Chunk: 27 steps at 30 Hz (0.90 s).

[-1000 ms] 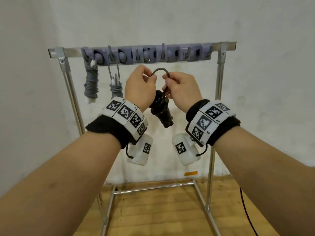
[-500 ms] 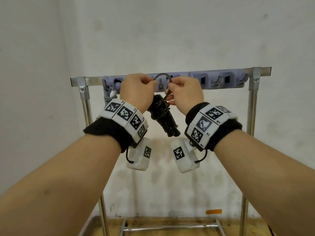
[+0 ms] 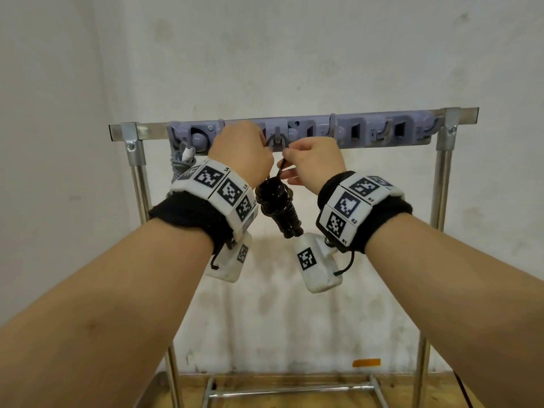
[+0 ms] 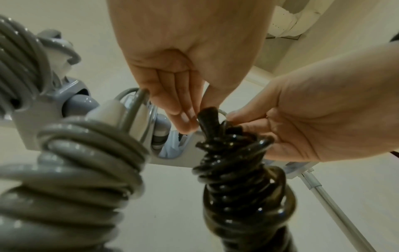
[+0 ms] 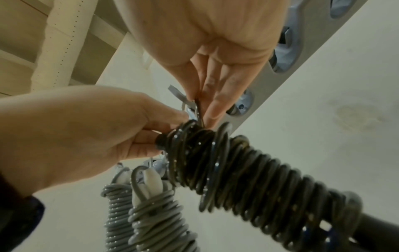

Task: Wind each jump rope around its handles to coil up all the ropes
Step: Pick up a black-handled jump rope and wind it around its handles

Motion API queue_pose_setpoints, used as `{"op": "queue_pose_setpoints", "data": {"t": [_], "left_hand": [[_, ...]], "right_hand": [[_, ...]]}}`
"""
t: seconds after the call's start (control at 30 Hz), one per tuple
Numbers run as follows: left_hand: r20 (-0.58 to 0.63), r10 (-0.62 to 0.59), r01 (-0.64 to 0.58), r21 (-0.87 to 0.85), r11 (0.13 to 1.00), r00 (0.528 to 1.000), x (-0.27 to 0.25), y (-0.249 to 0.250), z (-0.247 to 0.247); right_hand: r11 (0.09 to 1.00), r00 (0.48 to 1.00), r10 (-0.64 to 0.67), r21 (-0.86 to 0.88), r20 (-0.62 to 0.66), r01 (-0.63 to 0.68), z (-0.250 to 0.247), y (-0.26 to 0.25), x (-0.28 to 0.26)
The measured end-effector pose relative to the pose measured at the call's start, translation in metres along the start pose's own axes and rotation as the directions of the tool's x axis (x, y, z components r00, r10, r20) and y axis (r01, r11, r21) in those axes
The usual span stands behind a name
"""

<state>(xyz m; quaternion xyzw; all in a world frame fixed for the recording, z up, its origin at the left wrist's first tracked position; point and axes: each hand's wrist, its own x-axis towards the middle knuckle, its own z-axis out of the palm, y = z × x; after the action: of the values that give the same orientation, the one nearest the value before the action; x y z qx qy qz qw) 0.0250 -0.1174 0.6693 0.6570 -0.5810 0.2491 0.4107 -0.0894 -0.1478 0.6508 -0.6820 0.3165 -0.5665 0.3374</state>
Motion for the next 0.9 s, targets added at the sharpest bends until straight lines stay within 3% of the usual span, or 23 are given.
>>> {"op": "queue_pose_setpoints", "data": {"t": [0.3, 0.4, 0.53, 0.6, 0.73, 0.9], "left_hand": [[-0.053, 0.036, -0.042, -0.117, 0.992, 0.998, -0.018, -0.005, -0.005], [-0.116, 0.079, -0.100, -0.184, 0.978, 0.990, -0.032, -0.009, -0.011], [-0.154, 0.142, -0.182, -0.289, 0.940, 0.978, -0.067, -0.013, -0.015], [-0.105, 0.165, -0.191, -0.345, 0.919, 0.981, -0.093, -0.018, -0.012], [0.077, 0.216, -0.166, -0.416, 0.894, 0.973, -0.164, -0.033, 0.006], [0.399, 0.218, -0.052, -0.388, 0.920, 0.891, -0.266, -0.070, 0.057]], "right_hand": [[1.000, 1.000, -0.002, -0.013, 0.002, 0.002, -0.001, 0.004, -0.017], [0.999, 0.999, -0.009, -0.051, -0.049, 0.007, -0.006, 0.009, -0.028], [0.983, 0.983, -0.112, -0.162, -0.144, 0.089, -0.008, 0.024, -0.055], [0.977, 0.982, -0.125, -0.191, -0.143, 0.097, -0.010, 0.037, -0.078], [0.970, 0.999, -0.041, -0.239, -0.007, 0.038, -0.009, 0.079, -0.130], [0.934, 0.966, 0.178, -0.342, 0.188, -0.105, 0.000, 0.169, -0.198]]}}
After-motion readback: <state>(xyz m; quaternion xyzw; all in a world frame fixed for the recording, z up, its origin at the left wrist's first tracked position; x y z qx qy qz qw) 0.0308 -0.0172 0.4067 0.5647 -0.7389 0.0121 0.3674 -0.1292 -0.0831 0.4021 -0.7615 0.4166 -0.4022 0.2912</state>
